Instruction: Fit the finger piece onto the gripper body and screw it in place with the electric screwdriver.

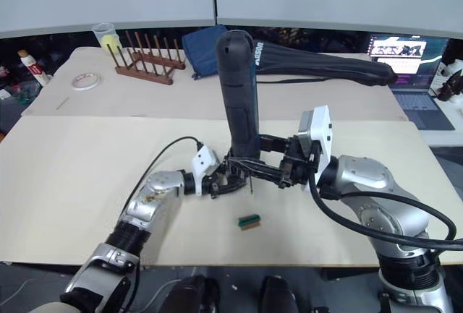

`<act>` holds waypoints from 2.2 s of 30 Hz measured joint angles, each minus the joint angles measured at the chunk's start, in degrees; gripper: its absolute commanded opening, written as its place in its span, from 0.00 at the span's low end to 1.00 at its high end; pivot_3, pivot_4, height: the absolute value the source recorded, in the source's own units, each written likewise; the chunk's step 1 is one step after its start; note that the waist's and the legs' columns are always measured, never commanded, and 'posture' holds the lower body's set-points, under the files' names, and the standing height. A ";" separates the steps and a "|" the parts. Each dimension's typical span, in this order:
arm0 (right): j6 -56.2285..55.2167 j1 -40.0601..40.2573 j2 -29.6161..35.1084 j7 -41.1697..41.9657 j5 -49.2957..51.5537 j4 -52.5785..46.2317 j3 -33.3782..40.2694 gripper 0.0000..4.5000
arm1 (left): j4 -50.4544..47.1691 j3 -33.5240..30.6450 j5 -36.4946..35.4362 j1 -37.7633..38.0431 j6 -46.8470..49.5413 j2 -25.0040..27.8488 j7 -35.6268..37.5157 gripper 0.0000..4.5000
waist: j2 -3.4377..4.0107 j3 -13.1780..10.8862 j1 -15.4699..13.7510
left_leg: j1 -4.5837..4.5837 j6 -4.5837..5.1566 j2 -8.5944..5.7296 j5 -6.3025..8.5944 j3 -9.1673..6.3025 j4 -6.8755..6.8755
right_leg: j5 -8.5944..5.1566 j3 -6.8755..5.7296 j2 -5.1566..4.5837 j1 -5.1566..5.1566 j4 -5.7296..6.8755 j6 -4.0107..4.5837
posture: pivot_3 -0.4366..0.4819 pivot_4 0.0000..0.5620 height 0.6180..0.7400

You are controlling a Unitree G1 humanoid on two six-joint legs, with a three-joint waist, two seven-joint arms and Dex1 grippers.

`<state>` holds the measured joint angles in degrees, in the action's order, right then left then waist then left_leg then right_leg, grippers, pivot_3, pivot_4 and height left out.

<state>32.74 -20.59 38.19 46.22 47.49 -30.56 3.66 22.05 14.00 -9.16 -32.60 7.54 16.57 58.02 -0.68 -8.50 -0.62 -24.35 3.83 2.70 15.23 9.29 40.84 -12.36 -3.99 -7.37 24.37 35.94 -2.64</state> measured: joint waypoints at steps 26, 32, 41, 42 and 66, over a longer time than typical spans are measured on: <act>-0.04 5.17 0.56 -0.60 -1.04 -3.22 1.66 0.42 | -10.42 -3.85 2.19 8.22 3.35 3.11 0.28 1.00 | -0.04 -0.03 0.00 | -0.16 0.23 0.01 0.13 -0.06 0.15 | 0.05 -0.03 -0.07 0.00 -0.04 -0.10 | 0.48 0.27 1.00; -0.04 5.16 -0.19 -0.54 -1.29 -3.21 1.36 0.42 | -15.21 -3.55 2.59 11.92 0.80 0.89 -5.79 1.00 | -0.05 -0.03 -0.04 | -0.11 0.08 0.01 0.04 -0.06 0.11 | 0.06 -0.04 -0.06 -0.01 -0.05 -0.10 | 0.48 0.27 1.00; -0.04 5.13 -0.20 0.69 -1.75 -2.58 1.36 0.42 | -12.65 -3.19 2.99 12.31 -1.13 -0.05 -8.46 0.72 | -0.04 -0.03 -0.05 | -0.06 0.23 0.01 0.13 -0.04 0.09 | 0.06 -0.04 -0.06 -0.04 -0.05 -0.09 | 0.48 0.27 1.00; -0.03 4.64 -0.19 1.07 -1.73 -2.32 1.34 0.42 | -12.53 -2.90 2.61 12.31 -1.27 -0.07 -7.94 0.63 | -0.05 -0.03 -0.03 | -0.06 0.24 0.01 0.13 -0.04 0.10 | 0.06 -0.04 -0.06 -0.04 -0.05 -0.09 | 0.48 0.27 1.00; 6.68 -27.00 -10.54 -0.47 0.50 11.51 -6.67 0.42 | -12.10 -2.52 2.19 11.59 -1.28 0.51 -6.64 0.51 | -0.03 -0.02 0.16 | -0.10 0.02 0.02 0.01 0.05 0.09 | 0.09 -0.07 -0.08 0.02 -0.03 -0.06 | 0.48 0.27 1.00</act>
<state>39.42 -47.59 27.66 45.75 47.99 -19.05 -3.01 9.96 11.48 -6.97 -21.02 6.26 17.08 51.38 -0.71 -8.52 -0.46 -24.44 3.85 2.73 15.23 9.34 40.92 -12.27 -4.06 -7.45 24.38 35.91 -2.70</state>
